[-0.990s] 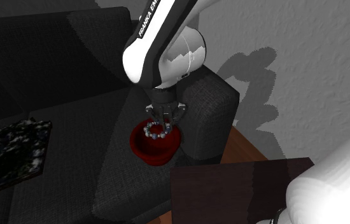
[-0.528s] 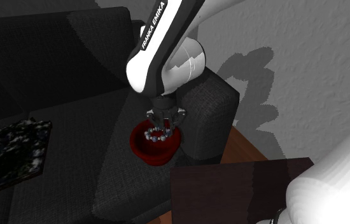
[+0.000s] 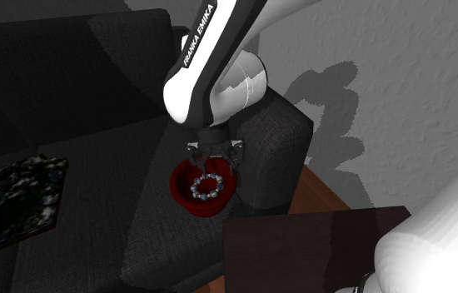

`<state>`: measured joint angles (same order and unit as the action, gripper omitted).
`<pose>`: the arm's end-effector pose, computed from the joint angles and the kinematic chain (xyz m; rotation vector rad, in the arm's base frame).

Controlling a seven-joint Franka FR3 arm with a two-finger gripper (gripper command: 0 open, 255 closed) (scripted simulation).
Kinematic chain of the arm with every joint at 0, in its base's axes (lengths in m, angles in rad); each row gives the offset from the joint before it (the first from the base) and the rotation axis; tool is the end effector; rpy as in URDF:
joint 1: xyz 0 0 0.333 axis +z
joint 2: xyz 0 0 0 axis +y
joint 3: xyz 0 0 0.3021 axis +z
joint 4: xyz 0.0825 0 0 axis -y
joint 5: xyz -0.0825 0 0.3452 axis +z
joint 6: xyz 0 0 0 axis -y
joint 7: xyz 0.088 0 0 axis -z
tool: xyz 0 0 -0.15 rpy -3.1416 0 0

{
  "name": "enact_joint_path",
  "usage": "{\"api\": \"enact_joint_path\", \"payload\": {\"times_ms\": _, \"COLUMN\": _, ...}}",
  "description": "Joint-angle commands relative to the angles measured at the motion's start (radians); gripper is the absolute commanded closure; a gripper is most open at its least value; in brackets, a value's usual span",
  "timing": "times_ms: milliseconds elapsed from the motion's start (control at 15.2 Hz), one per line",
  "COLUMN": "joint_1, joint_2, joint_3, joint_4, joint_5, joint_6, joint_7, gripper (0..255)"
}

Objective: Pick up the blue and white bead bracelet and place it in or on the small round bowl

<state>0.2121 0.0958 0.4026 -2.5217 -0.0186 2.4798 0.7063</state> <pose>0.3433 0.2466 0.2109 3.0758 -0.1160 -0.1835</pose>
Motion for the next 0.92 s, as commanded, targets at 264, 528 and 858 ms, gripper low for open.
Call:
{"api": "enact_joint_path", "payload": {"times_ms": 264, "joint_1": -0.012, "joint_2": -0.092, "joint_3": 0.003, "joint_4": 0.030, "joint_5": 0.049, "joint_6": -0.116, "joint_7": -0.038, "gripper": 0}}
{"api": "enact_joint_path", "payload": {"times_ms": 528, "joint_1": -0.013, "joint_2": -0.113, "joint_3": 0.003, "joint_4": 0.040, "joint_5": 0.060, "joint_6": -0.145, "joint_7": -0.046, "gripper": 0}}
{"api": "enact_joint_path", "payload": {"times_ms": 858, "joint_1": -0.014, "joint_2": -0.113, "joint_3": 0.004, "joint_4": 0.040, "joint_5": 0.060, "joint_6": -0.145, "joint_7": -0.046, "gripper": 0}}
